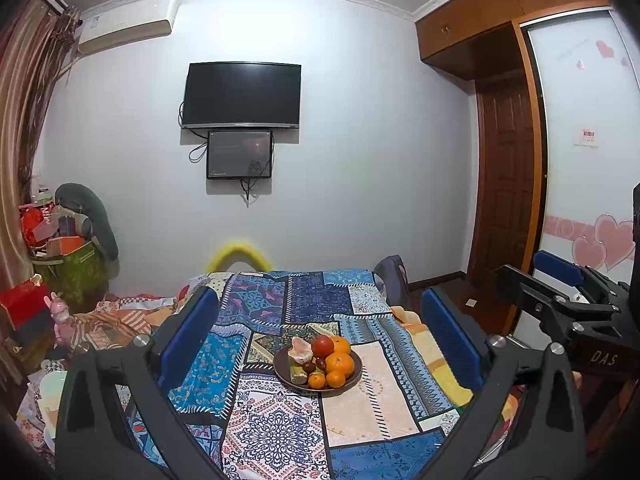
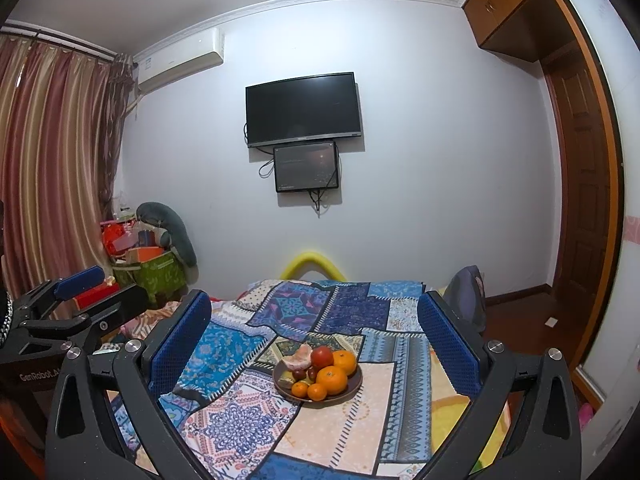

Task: Organize fruits

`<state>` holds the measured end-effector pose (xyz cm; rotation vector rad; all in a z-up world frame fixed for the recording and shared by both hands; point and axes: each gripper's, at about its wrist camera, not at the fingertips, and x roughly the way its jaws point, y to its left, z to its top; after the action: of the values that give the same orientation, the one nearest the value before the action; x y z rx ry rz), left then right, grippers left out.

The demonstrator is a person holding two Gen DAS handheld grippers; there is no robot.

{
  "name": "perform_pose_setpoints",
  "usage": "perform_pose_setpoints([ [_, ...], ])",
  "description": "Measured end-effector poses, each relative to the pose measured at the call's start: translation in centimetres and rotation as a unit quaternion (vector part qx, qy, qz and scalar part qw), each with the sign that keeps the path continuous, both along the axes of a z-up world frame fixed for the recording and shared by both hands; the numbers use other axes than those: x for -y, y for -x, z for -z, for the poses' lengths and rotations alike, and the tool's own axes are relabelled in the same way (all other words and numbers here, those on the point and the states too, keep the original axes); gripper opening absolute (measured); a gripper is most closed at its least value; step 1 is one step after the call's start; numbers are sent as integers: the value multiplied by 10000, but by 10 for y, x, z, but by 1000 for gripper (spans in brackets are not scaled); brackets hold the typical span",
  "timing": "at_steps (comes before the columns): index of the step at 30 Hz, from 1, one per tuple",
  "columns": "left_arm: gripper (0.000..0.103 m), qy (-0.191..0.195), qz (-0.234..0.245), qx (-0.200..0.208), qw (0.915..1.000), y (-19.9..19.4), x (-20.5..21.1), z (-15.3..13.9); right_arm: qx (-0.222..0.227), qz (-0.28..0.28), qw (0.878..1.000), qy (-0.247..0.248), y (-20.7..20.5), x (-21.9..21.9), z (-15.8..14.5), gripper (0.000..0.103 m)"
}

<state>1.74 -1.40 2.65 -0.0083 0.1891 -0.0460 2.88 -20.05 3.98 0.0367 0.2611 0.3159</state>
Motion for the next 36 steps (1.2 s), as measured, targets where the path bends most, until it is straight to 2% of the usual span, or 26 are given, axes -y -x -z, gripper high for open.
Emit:
perform_pose_setpoints([
  [36,103,36,74,-86,9999,-6,1,0,19,-7,10000,10,0,0,-3,103],
])
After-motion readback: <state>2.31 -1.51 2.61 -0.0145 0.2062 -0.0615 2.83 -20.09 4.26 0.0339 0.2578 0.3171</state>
